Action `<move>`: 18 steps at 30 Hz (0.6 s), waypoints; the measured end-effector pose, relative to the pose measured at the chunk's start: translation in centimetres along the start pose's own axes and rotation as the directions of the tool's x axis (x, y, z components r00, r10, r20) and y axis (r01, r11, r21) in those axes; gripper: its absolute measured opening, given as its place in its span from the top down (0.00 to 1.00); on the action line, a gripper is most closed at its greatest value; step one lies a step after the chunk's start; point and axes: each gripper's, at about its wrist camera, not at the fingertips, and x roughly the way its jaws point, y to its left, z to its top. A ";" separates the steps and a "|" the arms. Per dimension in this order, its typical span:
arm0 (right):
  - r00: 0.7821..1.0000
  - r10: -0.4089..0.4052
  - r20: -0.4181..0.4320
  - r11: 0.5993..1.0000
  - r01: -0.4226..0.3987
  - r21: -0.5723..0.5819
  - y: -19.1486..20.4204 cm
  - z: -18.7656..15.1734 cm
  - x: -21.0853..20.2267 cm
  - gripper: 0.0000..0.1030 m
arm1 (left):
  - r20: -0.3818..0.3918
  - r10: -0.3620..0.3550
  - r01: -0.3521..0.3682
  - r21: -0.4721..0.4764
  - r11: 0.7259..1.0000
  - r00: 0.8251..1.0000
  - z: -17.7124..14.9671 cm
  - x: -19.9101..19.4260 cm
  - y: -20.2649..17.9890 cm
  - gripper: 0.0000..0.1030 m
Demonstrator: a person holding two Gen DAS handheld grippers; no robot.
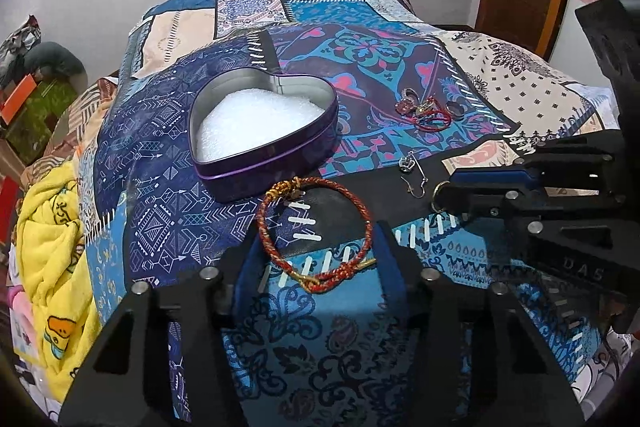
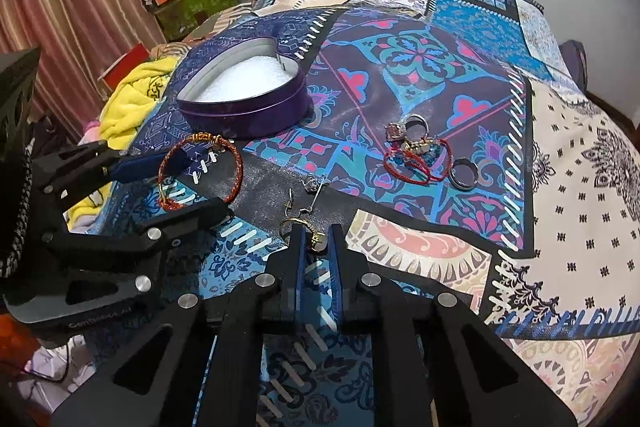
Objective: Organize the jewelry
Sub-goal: 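Grasp the red braided bracelet with the left tool while the right tool grasps a gold ring, then carry the bracelet into the heart tin with the left tool while the right tool drops the gold ring in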
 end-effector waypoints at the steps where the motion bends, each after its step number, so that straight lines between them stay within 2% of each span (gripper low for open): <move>1: 1.000 -0.001 0.000 1.000 0.001 0.004 -0.1 0.0 0.0 0.91 | 0.001 -0.002 0.002 -0.003 1.000 1.000 0.0 -0.1 0.0 0.60; 4: 1.000 -0.006 0.001 1.000 0.006 0.009 0.0 -0.2 -0.3 0.91 | -0.002 -0.014 0.014 -0.015 1.000 1.000 0.0 -0.4 0.2 0.76; 7: 1.000 -0.006 0.004 1.000 0.006 0.012 0.1 -0.3 -0.6 0.92 | -0.008 -0.036 0.036 -0.035 0.999 0.999 -0.1 -0.7 0.5 0.87; 12: 1.000 -0.013 0.025 1.000 0.013 0.018 0.1 -0.2 -1.5 0.92 | -0.008 -0.071 0.071 -0.080 0.994 0.997 -0.3 -1.4 1.1 0.96; 18: 0.998 -0.017 0.055 1.000 0.016 0.023 0.2 0.2 -2.5 0.92 | 0.016 -0.070 0.071 -0.103 0.992 0.997 -0.3 -2.7 1.6 0.96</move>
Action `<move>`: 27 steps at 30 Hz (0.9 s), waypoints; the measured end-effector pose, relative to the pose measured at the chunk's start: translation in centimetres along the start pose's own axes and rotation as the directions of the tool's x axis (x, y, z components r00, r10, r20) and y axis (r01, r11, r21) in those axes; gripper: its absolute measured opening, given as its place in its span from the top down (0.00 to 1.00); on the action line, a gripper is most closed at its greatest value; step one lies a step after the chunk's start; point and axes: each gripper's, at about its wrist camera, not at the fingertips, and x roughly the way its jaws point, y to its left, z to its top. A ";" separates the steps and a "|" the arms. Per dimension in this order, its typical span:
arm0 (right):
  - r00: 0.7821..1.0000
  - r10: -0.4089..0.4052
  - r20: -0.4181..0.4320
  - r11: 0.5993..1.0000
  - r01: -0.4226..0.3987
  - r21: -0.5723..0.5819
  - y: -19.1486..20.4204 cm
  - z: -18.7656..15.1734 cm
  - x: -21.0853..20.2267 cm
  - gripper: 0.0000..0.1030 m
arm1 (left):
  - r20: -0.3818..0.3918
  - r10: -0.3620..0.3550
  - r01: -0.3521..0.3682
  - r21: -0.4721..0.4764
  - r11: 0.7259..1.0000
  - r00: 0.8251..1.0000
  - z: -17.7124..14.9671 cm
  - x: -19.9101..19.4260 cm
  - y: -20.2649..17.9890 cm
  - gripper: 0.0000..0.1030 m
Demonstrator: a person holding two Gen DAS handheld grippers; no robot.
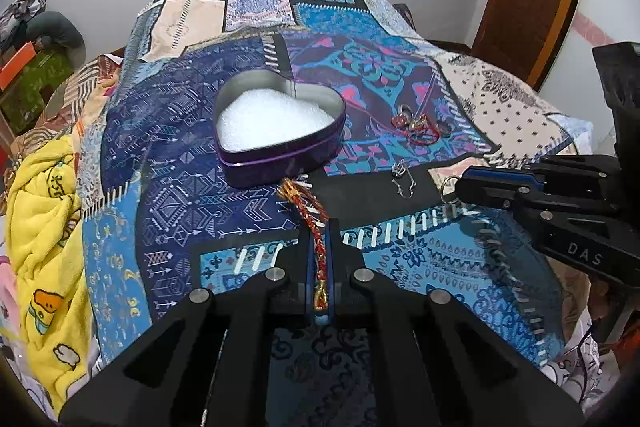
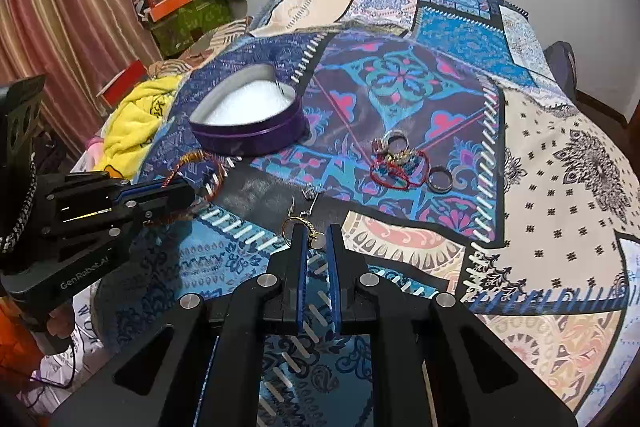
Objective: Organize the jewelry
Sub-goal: 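Carry the bracelet into the heart tin with the left tool while the right tool drops the gold ring in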
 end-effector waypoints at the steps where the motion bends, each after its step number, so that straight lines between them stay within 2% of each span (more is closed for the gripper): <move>1: 1.000 -0.001 0.007 1.000 0.001 0.001 0.1 0.1 -0.2 0.92 | 0.008 -0.002 0.002 -0.004 1.000 1.000 0.1 -0.4 0.1 0.96; 10: 0.997 -0.001 0.072 1.000 0.000 0.007 0.6 1.6 -1.6 0.92 | 0.102 0.011 -0.010 -0.008 1.000 0.995 1.6 -3.2 0.5 0.97; 13: 0.996 -0.001 0.084 1.000 0.001 0.008 0.8 1.8 -1.8 0.92 | 0.084 -0.007 0.007 -0.003 1.000 0.996 1.9 -3.1 0.6 0.95; 14: 0.996 0.000 0.085 1.000 -0.001 0.010 0.7 1.8 -1.8 0.92 | 0.068 0.001 -0.001 0.001 1.000 0.998 1.9 -2.8 0.6 0.92; 16: 0.996 0.004 0.084 1.000 -0.005 0.015 0.7 1.7 -1.8 0.92 | 0.048 0.026 -0.027 0.003 1.000 0.998 1.8 -2.2 0.5 0.69; 18: 0.997 0.003 0.078 1.000 -0.004 0.016 0.7 1.6 -1.7 0.92 | 0.030 0.021 -0.021 0.000 1.000 0.999 1.5 -1.5 0.5 0.67; 23: 0.998 0.000 0.065 1.000 -0.002 0.019 0.5 1.3 -1.4 0.92 | -0.021 -0.017 0.017 -0.019 1.000 1.000 0.8 0.1 0.4 0.67; 24: 0.998 0.000 0.064 1.000 -0.001 0.020 0.4 1.2 -1.4 0.92 | -0.031 -0.018 0.018 -0.018 1.000 0.999 0.7 0.4 0.3 0.71; 27: 0.998 0.002 0.065 1.000 -0.004 0.023 0.3 1.3 -1.4 0.92 | -0.053 -0.019 0.018 -0.021 1.000 0.998 0.4 1.3 0.2 0.92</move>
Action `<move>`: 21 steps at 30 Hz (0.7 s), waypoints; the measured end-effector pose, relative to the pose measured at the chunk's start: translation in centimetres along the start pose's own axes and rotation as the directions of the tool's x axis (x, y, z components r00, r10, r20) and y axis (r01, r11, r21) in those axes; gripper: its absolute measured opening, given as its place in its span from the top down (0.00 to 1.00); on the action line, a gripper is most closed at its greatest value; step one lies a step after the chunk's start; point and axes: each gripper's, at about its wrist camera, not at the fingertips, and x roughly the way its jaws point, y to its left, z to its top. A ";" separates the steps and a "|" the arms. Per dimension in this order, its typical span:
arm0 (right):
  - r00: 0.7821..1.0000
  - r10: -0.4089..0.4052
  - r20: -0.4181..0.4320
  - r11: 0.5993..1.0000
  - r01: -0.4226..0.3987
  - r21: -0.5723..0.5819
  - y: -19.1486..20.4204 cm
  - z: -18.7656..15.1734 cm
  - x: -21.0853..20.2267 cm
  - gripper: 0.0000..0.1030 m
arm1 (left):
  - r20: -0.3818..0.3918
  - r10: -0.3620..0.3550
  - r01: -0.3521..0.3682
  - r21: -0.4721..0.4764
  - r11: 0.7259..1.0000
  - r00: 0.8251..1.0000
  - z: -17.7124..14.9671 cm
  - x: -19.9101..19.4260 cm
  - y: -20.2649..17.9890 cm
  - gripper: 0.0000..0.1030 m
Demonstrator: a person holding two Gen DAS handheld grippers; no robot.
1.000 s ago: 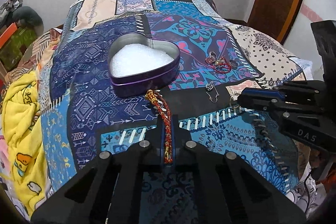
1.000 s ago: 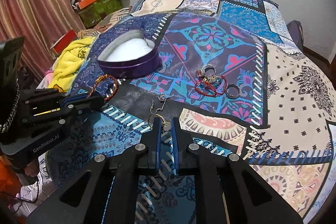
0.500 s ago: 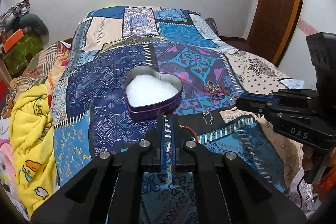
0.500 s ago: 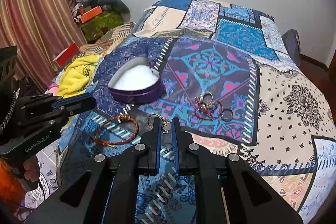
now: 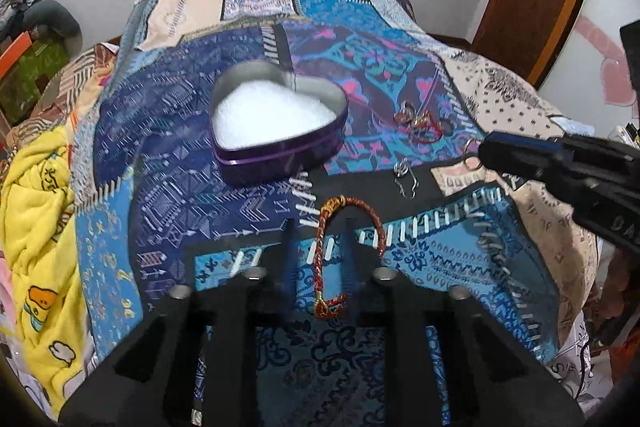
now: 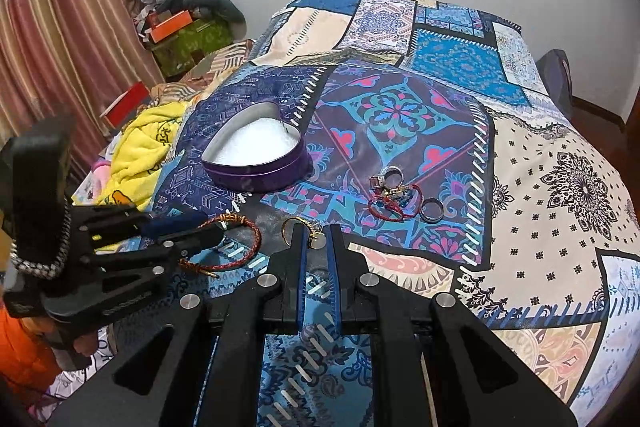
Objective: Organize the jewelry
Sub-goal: 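Carry the bracelet into the heart tin with the left tool while the right tool drops the gold ring in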
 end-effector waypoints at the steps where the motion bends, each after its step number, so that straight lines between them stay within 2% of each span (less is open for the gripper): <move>1: 1.000 0.000 0.001 1.000 0.000 -0.001 0.0 0.1 0.0 0.92 | 0.001 -0.002 0.002 -0.006 1.000 1.000 -0.1 0.1 0.1 0.97; 6: 1.000 0.006 0.011 1.000 -0.006 -0.005 0.3 0.5 0.0 0.92 | 0.040 -0.035 0.036 -0.041 0.999 0.999 0.2 -0.6 0.6 0.99; 13: 0.999 0.017 0.039 1.000 -0.016 -0.014 0.8 1.7 0.0 0.92 | 0.122 -0.026 0.033 -0.054 0.998 0.992 1.5 -3.2 1.3 0.99; 21: 0.996 0.039 0.078 0.999 -0.036 -0.034 2.0 3.7 0.3 0.92 | 0.224 0.002 0.013 -0.066 0.998 0.975 3.9 -5.8 2.7 0.99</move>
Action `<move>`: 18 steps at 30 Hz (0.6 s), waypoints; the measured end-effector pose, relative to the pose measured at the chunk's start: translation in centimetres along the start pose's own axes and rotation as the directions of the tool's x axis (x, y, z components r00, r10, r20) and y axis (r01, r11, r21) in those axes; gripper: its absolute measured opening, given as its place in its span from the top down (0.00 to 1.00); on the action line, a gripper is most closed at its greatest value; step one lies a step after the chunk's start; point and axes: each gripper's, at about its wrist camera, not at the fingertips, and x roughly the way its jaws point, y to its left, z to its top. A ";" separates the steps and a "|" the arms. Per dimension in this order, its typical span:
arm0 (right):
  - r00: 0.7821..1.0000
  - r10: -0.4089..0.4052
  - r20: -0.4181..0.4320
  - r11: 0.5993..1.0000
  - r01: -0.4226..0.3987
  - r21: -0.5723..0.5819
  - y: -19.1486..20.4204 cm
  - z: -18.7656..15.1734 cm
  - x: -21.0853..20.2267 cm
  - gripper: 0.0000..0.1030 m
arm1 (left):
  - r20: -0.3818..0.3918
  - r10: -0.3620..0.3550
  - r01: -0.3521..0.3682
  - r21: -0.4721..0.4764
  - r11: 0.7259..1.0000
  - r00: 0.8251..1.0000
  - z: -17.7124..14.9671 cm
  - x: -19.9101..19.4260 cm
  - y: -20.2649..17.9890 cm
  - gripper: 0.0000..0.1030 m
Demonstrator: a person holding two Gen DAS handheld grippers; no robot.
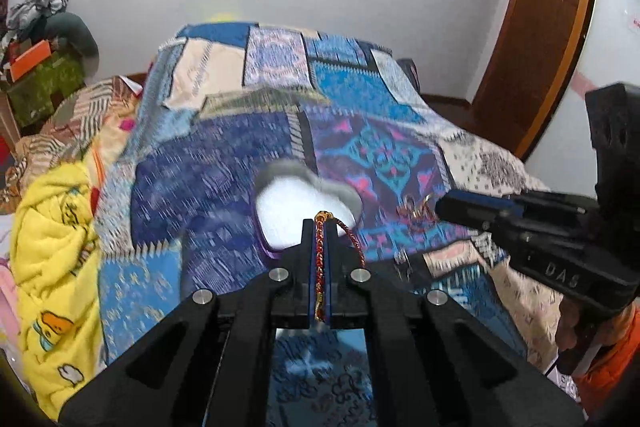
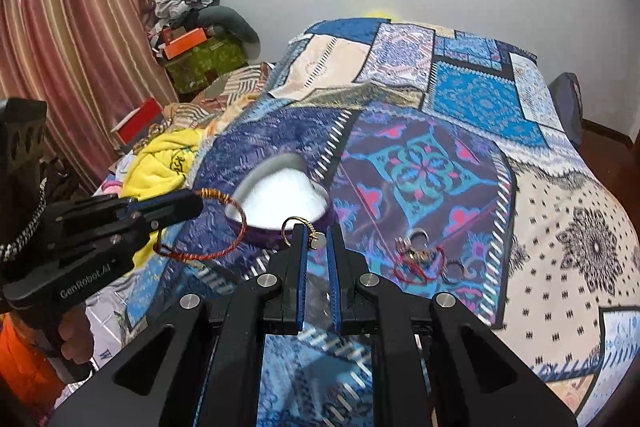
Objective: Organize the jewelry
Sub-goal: 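Carry the bracelet into the heart tin with the left tool while the right tool drops the gold ring in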
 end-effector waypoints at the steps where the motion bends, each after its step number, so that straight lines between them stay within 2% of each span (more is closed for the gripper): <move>1: 1.000 0.003 0.004 1.000 -0.003 -0.005 0.2 0.2 0.1 0.92 | 0.011 0.004 -0.004 0.000 1.000 1.000 0.4 -0.1 0.2 0.99; 10: 0.999 0.032 0.011 0.999 -0.031 -0.025 1.0 1.8 2.0 0.92 | 0.058 0.024 -0.023 -0.004 1.000 0.998 2.8 1.0 1.5 0.99; 18: 0.996 0.072 -0.046 0.997 -0.073 -0.023 0.7 2.5 5.4 0.92 | 0.010 0.011 -0.011 -0.011 1.000 1.000 3.0 4.5 2.6 0.99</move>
